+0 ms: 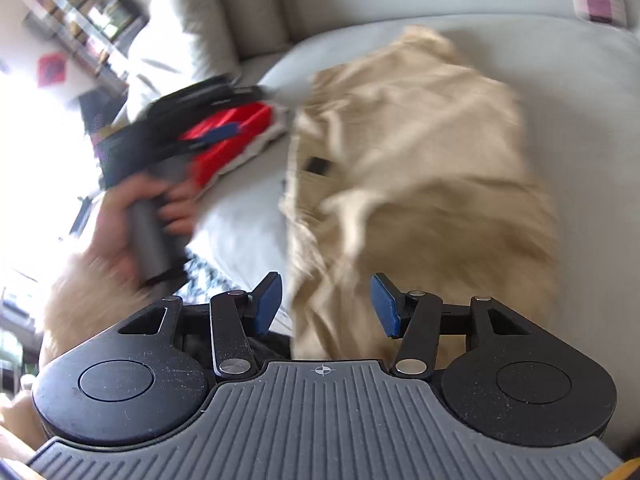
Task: Fold clothes
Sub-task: 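Release the trousers and open both grippers above the folded trousers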
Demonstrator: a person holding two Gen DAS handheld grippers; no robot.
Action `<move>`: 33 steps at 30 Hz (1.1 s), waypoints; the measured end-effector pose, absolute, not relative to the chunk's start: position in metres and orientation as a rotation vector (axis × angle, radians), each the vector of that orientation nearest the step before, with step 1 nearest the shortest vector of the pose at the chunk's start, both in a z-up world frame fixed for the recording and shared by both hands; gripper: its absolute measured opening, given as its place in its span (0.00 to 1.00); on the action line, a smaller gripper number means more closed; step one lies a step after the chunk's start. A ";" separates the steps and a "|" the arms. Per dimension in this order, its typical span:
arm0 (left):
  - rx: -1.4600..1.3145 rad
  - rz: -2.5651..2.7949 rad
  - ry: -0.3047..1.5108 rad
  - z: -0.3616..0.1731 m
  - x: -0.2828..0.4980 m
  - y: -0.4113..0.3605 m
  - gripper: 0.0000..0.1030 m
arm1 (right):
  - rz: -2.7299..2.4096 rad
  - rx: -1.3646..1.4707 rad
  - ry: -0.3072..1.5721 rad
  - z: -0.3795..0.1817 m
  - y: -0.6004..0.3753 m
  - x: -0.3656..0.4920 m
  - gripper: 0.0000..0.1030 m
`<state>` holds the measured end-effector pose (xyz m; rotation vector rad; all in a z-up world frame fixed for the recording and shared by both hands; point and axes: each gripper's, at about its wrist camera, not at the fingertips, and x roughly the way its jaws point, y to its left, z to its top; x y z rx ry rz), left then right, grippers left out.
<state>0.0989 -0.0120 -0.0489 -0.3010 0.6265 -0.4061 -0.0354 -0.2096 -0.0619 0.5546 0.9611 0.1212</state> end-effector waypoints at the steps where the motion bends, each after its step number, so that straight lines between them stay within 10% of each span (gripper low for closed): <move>1: -0.299 -0.420 0.628 -0.049 0.086 -0.017 0.64 | 0.095 0.573 0.955 -0.059 -0.217 -0.050 0.54; 11: -0.213 -0.393 0.724 -0.040 -0.018 -0.031 0.62 | -0.057 0.686 0.768 -0.058 -0.282 -0.138 0.54; 16: -0.168 -0.382 0.701 -0.031 -0.045 -0.035 0.62 | -0.043 0.592 0.728 -0.055 -0.282 -0.160 0.26; 22: -0.134 -0.593 0.666 -0.053 -0.050 -0.067 0.35 | -0.038 0.416 0.723 -0.070 -0.266 -0.153 0.25; 33: -0.161 -0.536 0.886 -0.138 0.010 -0.108 0.29 | -0.090 0.258 0.721 -0.097 -0.239 -0.050 0.29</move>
